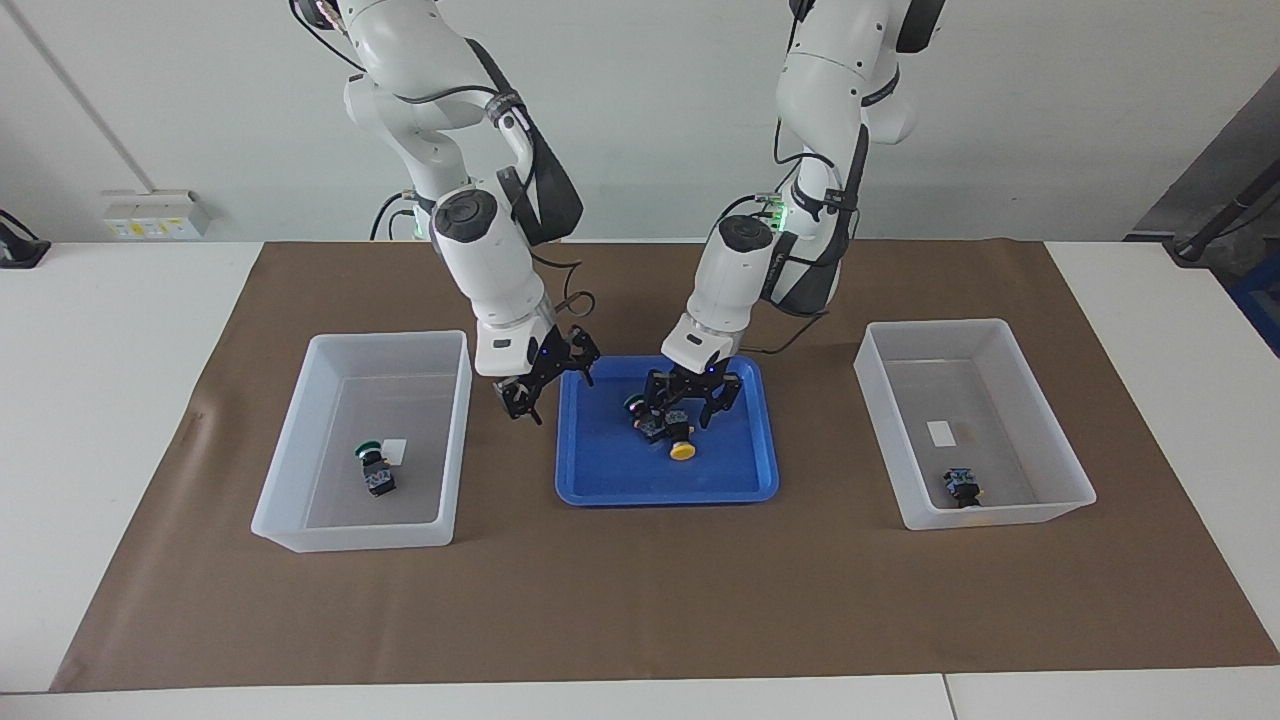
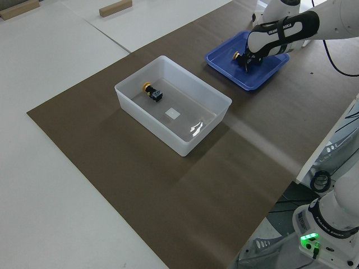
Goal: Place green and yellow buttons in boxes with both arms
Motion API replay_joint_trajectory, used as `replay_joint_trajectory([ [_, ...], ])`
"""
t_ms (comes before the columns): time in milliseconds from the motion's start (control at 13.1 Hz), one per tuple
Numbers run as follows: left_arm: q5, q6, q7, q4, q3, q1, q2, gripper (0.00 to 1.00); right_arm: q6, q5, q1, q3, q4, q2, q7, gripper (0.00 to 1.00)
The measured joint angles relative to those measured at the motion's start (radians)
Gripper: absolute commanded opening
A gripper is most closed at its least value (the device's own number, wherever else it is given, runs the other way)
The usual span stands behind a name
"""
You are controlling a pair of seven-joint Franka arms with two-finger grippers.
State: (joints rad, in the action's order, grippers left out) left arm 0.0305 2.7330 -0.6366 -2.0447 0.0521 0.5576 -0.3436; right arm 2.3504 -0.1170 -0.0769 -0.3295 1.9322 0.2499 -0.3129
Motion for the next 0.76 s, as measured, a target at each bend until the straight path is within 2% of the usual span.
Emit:
replay_joint_trajectory([
  [381,0.000,0.000,0.000,-0.031,-0.013,-0.005,0.001,0.54,0.000,-0.001,0.000,0.000,0.000,0.000,0.000,1.00],
  [458,0.000,0.000,0.000,-0.032,-0.014,-0.011,0.002,0.39,0.000,-0.001,0.000,0.000,0.000,0.000,0.000,1.00],
  [610,0.000,-0.007,0.000,-0.034,-0.015,-0.019,0.005,0.00,0.000,-0.001,0.000,0.000,0.001,0.000,0.000,1.00],
  [763,0.000,-0.036,0.000,-0.035,-0.018,-0.026,0.015,0.00,0.000,-0.002,-0.002,0.000,0.001,0.000,0.004,1.00],
])
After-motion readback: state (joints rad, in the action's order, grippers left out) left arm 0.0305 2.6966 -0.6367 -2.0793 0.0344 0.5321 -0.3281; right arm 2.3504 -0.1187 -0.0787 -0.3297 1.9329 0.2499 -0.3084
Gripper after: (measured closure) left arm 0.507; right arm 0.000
